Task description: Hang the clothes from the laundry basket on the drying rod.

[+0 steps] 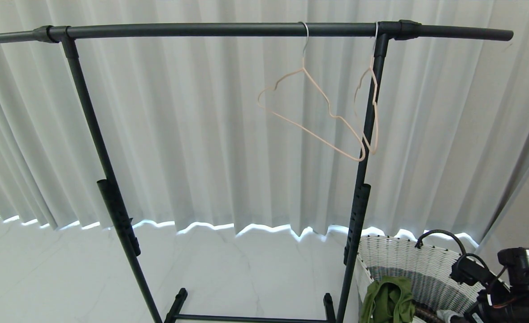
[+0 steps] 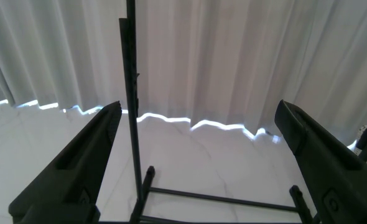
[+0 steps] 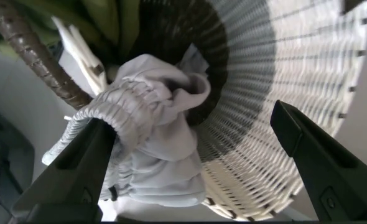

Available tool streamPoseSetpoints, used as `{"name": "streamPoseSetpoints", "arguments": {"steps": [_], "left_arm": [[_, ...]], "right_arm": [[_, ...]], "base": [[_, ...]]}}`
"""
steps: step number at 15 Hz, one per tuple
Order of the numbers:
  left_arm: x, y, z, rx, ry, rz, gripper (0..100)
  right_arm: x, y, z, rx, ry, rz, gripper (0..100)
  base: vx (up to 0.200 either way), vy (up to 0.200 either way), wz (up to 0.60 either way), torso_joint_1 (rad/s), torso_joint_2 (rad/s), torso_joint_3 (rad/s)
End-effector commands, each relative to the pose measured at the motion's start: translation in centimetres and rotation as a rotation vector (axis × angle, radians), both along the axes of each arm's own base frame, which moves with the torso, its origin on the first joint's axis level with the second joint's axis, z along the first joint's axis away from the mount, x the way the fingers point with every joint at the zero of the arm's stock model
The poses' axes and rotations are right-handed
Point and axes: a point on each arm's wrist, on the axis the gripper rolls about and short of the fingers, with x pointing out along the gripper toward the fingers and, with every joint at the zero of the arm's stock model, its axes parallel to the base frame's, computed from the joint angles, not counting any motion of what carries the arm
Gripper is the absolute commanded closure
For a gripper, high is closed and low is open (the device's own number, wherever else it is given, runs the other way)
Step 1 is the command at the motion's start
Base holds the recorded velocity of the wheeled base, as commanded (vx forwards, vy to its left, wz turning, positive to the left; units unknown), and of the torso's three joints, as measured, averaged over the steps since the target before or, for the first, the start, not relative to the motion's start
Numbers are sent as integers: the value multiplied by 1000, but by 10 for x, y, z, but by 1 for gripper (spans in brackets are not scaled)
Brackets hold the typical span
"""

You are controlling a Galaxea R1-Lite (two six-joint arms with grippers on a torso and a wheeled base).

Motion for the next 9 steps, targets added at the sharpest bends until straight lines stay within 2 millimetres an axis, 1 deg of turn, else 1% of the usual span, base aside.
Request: {"name": "streamPoseSetpoints", "arguments": {"steps": [1,3,7,8,9], "left_arm": [[0,0,0,0,0,1,0],[0,0,0,0,0,1,0],[0,0,0,0,0,1,0],[0,0,0,0,0,1,0],[0,0,0,0,0,1,0]], "right_arm": [[0,1,-11,4,45,7,0],[0,1,-15,5,59,6,0],[1,5,-14,3,44,23,0],[2,6,-14,3,42,25,100],[1,6,-14,3,41,28,100]], "base": [[0,0,0,0,0,0],[0,0,0,0,0,0],[0,0,0,0,0,0],[0,0,0,0,0,0],[0,0,0,0,0,0]]}}
